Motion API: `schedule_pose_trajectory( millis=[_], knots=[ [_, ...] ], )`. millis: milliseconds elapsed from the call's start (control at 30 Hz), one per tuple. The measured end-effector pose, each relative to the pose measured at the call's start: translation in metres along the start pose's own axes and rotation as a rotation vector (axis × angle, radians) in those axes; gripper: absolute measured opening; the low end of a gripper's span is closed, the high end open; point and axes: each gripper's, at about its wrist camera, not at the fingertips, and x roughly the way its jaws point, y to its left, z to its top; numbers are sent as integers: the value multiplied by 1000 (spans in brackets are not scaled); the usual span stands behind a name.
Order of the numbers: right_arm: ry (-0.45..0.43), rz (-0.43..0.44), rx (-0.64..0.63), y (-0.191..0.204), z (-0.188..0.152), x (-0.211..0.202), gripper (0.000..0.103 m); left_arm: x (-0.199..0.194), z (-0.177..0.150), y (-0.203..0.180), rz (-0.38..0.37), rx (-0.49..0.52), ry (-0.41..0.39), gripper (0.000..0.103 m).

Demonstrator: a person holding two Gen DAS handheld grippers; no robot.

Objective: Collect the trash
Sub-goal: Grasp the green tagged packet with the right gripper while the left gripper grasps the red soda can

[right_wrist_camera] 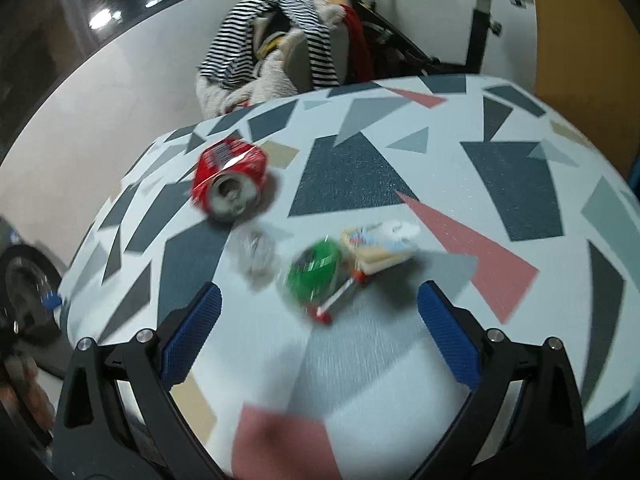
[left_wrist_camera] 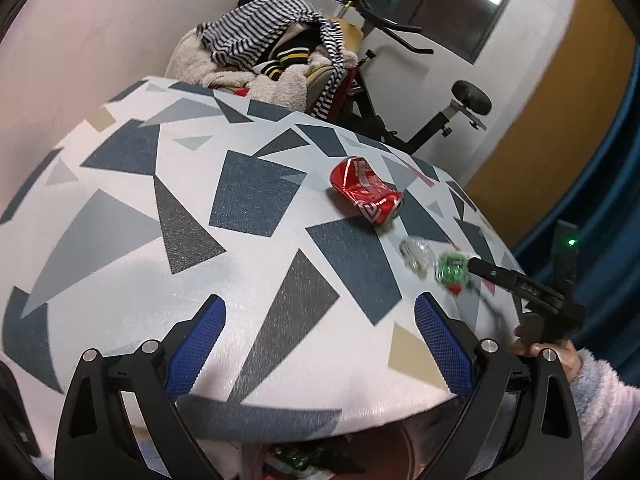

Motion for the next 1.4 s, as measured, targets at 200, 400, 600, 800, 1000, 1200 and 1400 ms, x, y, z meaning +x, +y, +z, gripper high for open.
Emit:
schedule_pose_trajectory(
  millis=[200, 400, 600, 800, 1000, 1200, 1400],
  knots=[
    [25, 21, 111, -11, 19, 19, 47, 14, 9, 7, -35, -56, 13, 93],
    [-126, 110, 89, -12, 22, -21, 24, 35, 22, 10, -141, -183, 45, 84],
    [-177, 79, 14, -9, 26, -45, 24, 72, 38, -2, -260, -325, 75, 75],
    [-173, 83, 26, -19, 29, -56, 24, 126, 52, 0, -363, -505, 105, 63],
    [-173, 75, 39, -33, 22, -63, 24, 162, 67, 17, -373, -646, 69, 58],
    [-179, 70, 32, -42, 17, -62, 24, 189, 79, 16, -333, -619, 93, 45],
    [-184, 68, 9, -45, 14, -65, 24, 202, 79, 9, -340, -629, 90, 39]
  ],
)
